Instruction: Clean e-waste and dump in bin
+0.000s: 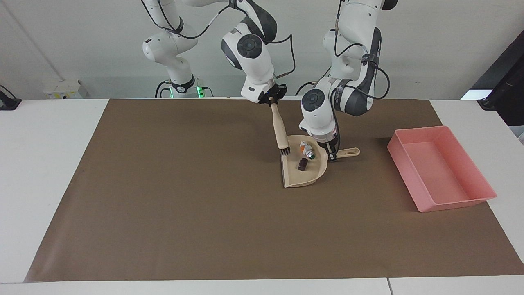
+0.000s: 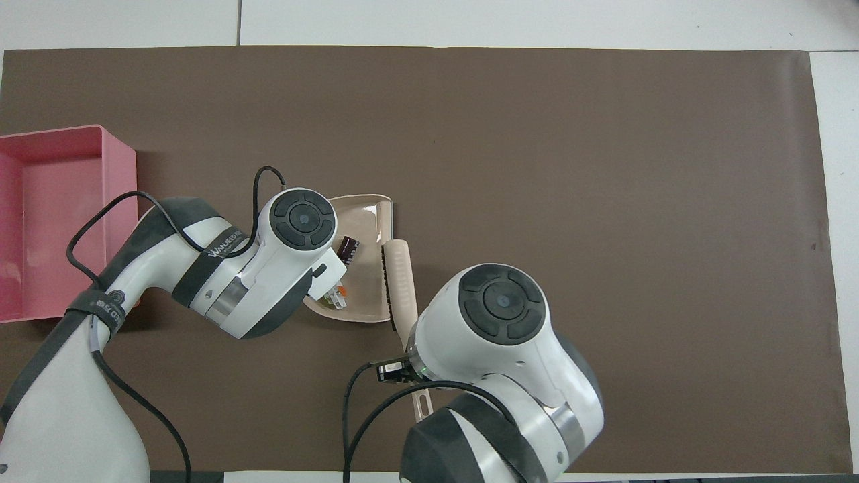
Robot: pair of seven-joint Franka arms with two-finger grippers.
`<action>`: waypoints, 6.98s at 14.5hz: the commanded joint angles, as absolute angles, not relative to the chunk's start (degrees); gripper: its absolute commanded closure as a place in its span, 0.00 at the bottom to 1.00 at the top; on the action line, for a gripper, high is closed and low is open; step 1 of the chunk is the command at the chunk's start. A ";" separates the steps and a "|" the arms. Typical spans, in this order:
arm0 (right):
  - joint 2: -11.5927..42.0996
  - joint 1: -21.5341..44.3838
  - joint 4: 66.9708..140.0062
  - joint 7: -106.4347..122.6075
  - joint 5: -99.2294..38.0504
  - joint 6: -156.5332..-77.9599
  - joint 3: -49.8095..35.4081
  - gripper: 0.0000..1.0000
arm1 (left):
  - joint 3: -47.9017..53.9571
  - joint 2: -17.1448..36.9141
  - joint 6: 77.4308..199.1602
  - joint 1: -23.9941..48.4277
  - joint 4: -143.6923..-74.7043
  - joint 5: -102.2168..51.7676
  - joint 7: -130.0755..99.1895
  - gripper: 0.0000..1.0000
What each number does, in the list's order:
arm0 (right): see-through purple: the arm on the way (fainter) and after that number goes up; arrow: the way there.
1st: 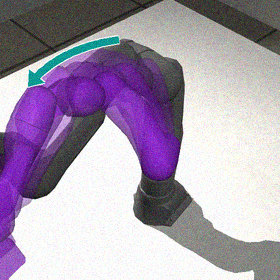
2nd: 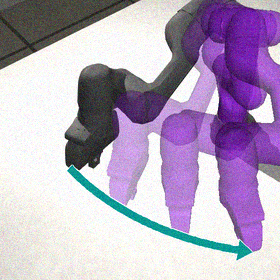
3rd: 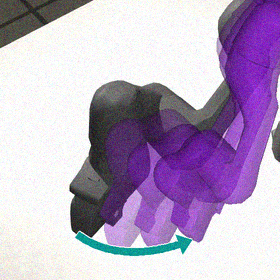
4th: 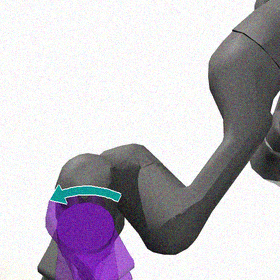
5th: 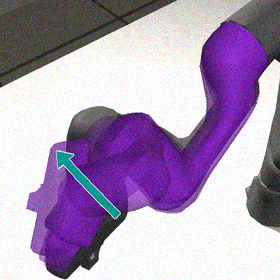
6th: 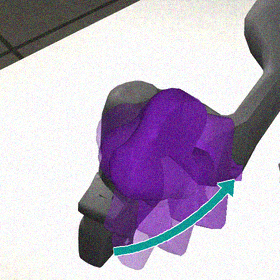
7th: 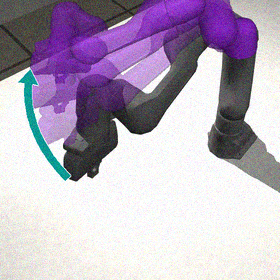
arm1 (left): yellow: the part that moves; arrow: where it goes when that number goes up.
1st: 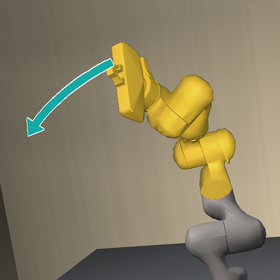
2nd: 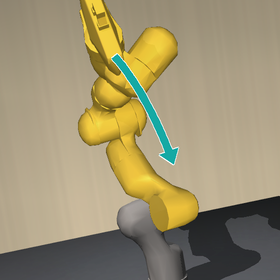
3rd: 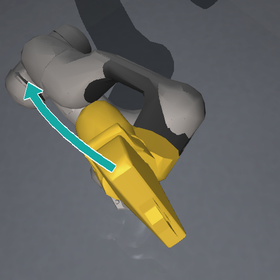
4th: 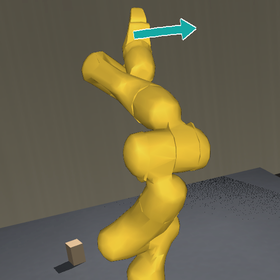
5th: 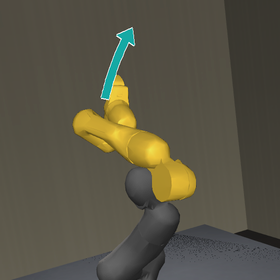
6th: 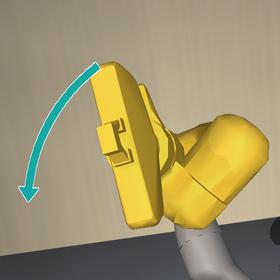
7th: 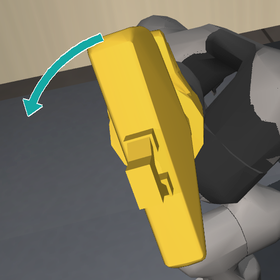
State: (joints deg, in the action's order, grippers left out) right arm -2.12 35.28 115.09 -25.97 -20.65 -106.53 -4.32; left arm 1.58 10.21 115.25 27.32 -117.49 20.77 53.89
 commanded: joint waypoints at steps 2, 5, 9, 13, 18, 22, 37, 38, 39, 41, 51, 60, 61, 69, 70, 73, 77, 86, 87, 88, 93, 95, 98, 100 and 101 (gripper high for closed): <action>-9.22 23.77 117.07 -24.36 -12.24 -97.85 -4.66 1.00 | 1.76 5.37 117.07 22.95 -119.62 13.65 61.77 1.00; -10.02 13.65 116.89 -16.98 -6.61 -92.21 -4.66 1.00 | 1.50 2.65 116.46 19.52 -119.53 11.69 67.84 1.00; -10.37 2.58 117.94 -5.66 -1.67 -90.52 -4.66 1.00 | 1.32 -0.69 114.18 12.41 -118.48 9.67 77.85 1.00; -10.37 -7.79 125.57 4.81 0.00 -99.98 -4.66 1.00 | 0.97 -1.85 109.26 1.35 -112.96 9.58 87.42 1.00; -8.62 -15.28 132.18 11.06 0.53 -112.13 -4.66 1.00 | 0.79 -0.97 109.33 -12.19 -107.67 9.58 96.40 1.00; -9.05 -17.58 135.09 14.67 1.49 -115.93 -4.66 1.00 | 0.44 0.61 115.21 -19.68 -106.88 11.07 106.07 1.00; -7.56 -19.95 137.28 14.41 4.83 -118.74 -4.75 0.92 | -0.44 2.81 122.18 -17.67 -115.31 65.62 73.85 1.00; -7.30 -20.04 137.46 13.63 4.83 -119.26 -4.75 0.91 | -0.44 2.99 121.91 -17.06 -115.49 67.92 72.96 1.00; -7.03 -20.30 137.90 13.10 4.83 -120.14 -4.75 0.91 | -0.44 2.99 121.03 -16.96 -115.66 69.51 72.25 1.00; -7.03 -20.30 137.99 13.01 4.83 -120.06 -4.75 0.88 | -0.44 2.64 118.32 -15.39 -116.28 71.79 70.41 1.00; -7.11 -16.27 127.03 13.98 4.83 -114.62 -5.18 0.00 | -0.18 0.19 105.02 -8.52 -115.14 78.40 71.96 1.00; -5.91 -7.82 98.57 -5.10 4.48 -92.67 -5.27 0.00 | 0.44 -5.01 104.68 -1.24 -114.61 53.65 81.83 1.00; -3.97 -7.82 94.44 -5.27 4.57 -89.33 -5.27 0.00 | 0.35 -5.01 104.59 -0.19 -114.70 50.05 81.83 1.00; -3.61 2.60 94.49 -5.80 3.08 -87.54 5.14 0.00 | 0.35 -3.96 109.06 11.50 -120.22 34.47 80.25 1.00; -3.34 4.55 94.31 -5.80 3.08 -87.37 7.36 0.00 | 0.26 -3.43 109.51 13.69 -121.10 33.67 77.29 1.00; -3.43 2.20 94.39 -5.89 2.90 -86.84 4.85 0.00 | 0.35 0.08 109.77 19.67 -121.20 33.40 65.42 1.00; -4.13 1.14 95.10 -5.63 2.81 -86.22 4.39 0.00 | 0.26 3.77 113.11 25.56 -121.11 32.35 57.23 1.00; -2.29 1.93 88.95 -5.45 0.53 -81.83 4.13 0.00 | 0.44 7.73 114.43 31.73 -121.55 31.73 52.03 1.00; -2.29 1.85 88.60 -5.45 0.09 -81.91 4.13 0.00 | 0.44 7.82 114.35 31.82 -121.90 31.64 51.94 1.00; -2.20 1.93 88.77 -5.45 0.00 -82.18 4.13 0.00 | 0.44 7.74 114.08 31.82 -122.25 31.64 51.94 0.99; -2.02 2.02 89.12 -5.36 0.35 -83.23 3.34 0.00 | 0.53 7.04 113.64 33.14 -121.99 31.64 51.86 0.50; -2.02 2.02 89.03 -5.27 0.96 -83.15 3.25 0.00 | 0.35 5.55 111.90 33.13 -121.47 31.64 51.68 0.00; -2.02 2.02 88.94 -5.36 1.05 -83.14 3.25 0.00 | 0.26 2.03 106.54 31.30 -121.11 31.38 47.14 0.00; -2.02 2.11 88.95 -5.89 1.05 -83.32 3.25 0.00 | 0.18 0.01 103.98 28.49 -120.42 31.29 41.33 0.00; -2.02 2.11 88.95 -5.80 1.05 -83.15 3.16 0.00 | 0.18 -0.61 103.63 27.35 -120.24 30.42 40.96 0.00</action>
State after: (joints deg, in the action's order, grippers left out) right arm -2.58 2.57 89.97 -5.19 1.13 -83.33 3.69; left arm 0.21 1.76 105.25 29.81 -120.21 32.25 43.38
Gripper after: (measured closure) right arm 0.000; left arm 0.000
